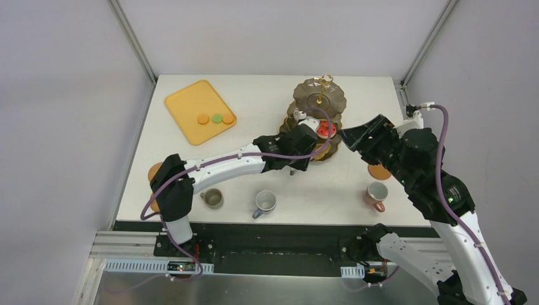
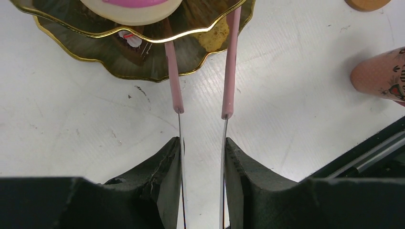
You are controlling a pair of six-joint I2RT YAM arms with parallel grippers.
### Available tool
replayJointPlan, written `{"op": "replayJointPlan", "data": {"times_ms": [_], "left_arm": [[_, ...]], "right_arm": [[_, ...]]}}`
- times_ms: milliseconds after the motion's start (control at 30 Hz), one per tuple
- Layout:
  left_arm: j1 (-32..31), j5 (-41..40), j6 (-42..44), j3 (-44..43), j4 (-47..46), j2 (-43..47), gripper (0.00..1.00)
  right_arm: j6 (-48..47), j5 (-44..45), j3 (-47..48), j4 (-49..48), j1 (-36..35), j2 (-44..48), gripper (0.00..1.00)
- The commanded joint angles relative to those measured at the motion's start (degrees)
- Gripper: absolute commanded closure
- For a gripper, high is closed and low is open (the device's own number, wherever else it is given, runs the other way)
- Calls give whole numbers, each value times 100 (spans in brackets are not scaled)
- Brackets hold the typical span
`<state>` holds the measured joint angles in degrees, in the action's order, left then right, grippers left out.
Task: Serve the afternoon tea
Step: Place the desert on the desert table.
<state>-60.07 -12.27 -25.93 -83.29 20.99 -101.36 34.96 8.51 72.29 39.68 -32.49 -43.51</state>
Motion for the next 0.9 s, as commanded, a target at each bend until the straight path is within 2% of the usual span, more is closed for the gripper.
{"op": "replayJointPlan", "data": {"times_ms": [0, 100, 267, 367, 467, 600, 733, 867], "left_arm": [[-51, -6, 71, 53, 148, 514, 65], [-40, 208, 56, 138, 425, 792, 66], [46, 357, 105, 595, 1609, 1735, 66], [535, 483, 69, 921, 2379, 2557, 65], [1405, 761, 202, 1050, 2998, 3087, 65], [2666, 1093, 631, 906, 3181, 3229, 64], [3970, 1583, 895, 666, 3173, 2733, 63], [5156, 1770, 693, 128, 3206, 1950, 64]], "right_arm": [[30, -47, 16, -251, 16, -29, 34], [16, -58, 37, -252, 16, -28, 34], [-119, -108, 26, -300, 17, -60, 34], [-246, -142, 21, -376, 18, -132, 34], [-331, -190, 61, -425, 23, -246, 34], [-404, -251, 146, -468, 19, -438, 34], [-490, -359, 310, -476, 22, -717, 34], [-634, -420, 567, -450, 23, -1032, 34]]}}
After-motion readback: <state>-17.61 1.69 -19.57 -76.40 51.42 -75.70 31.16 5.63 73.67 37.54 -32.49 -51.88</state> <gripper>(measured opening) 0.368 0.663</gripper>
